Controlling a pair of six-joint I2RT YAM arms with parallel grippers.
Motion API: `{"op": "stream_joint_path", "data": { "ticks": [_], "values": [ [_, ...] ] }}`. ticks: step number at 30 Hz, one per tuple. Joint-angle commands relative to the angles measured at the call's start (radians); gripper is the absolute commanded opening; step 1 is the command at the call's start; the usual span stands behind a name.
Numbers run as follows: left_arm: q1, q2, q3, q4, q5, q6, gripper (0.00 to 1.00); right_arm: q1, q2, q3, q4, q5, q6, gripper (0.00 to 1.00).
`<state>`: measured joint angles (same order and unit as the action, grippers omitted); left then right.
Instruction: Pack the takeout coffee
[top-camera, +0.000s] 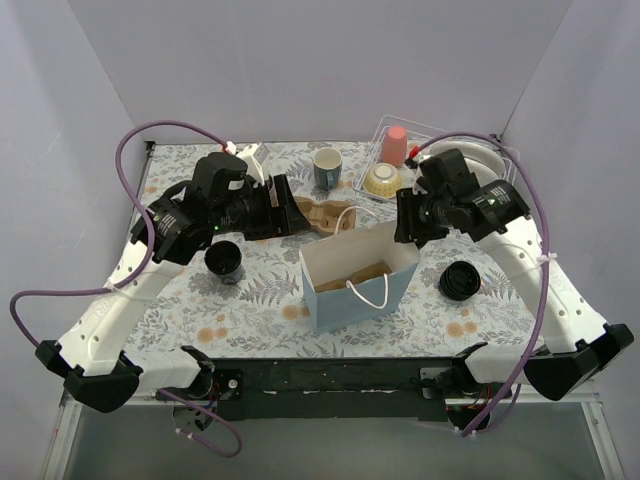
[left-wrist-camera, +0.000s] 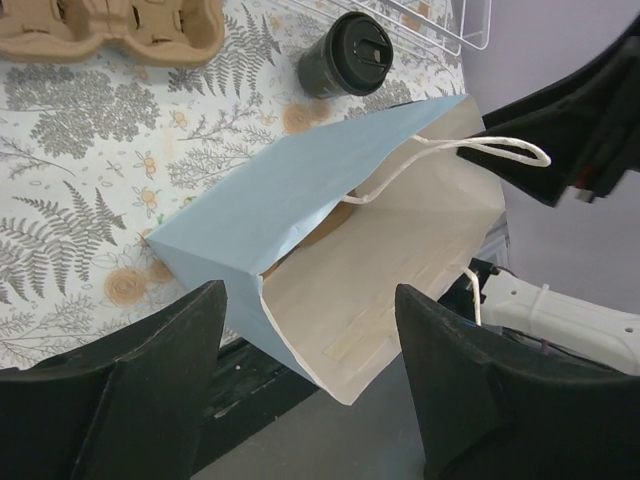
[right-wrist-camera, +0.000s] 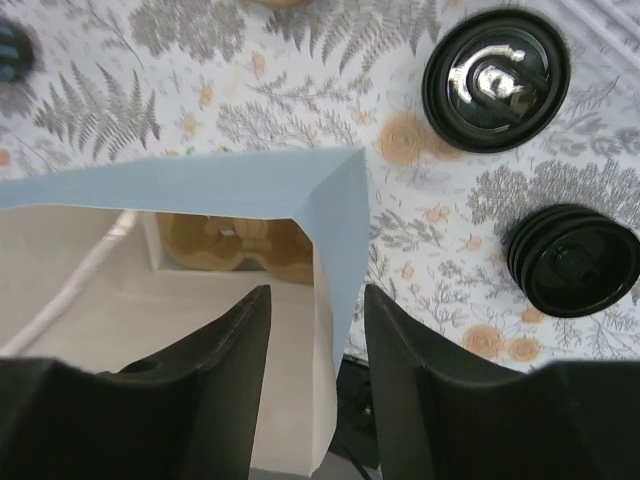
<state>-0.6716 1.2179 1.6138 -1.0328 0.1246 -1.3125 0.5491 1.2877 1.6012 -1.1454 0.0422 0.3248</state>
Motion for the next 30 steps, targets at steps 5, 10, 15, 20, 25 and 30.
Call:
{"op": "stream_joint_path", "data": {
  "ticks": [5, 10, 15, 20, 25, 30],
  "values": [
    [-0.005, -0.001, -0.005, -0.061, 0.112, -0.1, 0.63, -0.003, -0.031, -0.063, 0.023, -0.004, 0.046, 0.07],
    [-0.005, 0.008, 0.011, -0.122, 0.112, -0.129, 0.64, -0.003, -0.066, -0.085, 0.042, -0.036, 0.2, 0.01],
    [-0.006, 0.041, -0.009, -0.169, 0.109, -0.154, 0.62, -0.003, -0.114, -0.141, 0.082, -0.059, 0.316, 0.01],
    [-0.006, 0.045, 0.009, -0.214, 0.108, -0.166, 0.62, -0.003, -0.116, -0.135, 0.072, -0.05, 0.326, 0.01],
    [-0.008, 0.029, -0.038, -0.228, 0.133, -0.159, 0.6, -0.003, -0.137, -0.165, 0.082, -0.051, 0.336, 0.01],
    [-0.008, 0.032, -0.092, -0.185, 0.126, -0.151, 0.51, -0.003, -0.168, -0.196, 0.098, -0.064, 0.349, 0.01]
  ]
}}
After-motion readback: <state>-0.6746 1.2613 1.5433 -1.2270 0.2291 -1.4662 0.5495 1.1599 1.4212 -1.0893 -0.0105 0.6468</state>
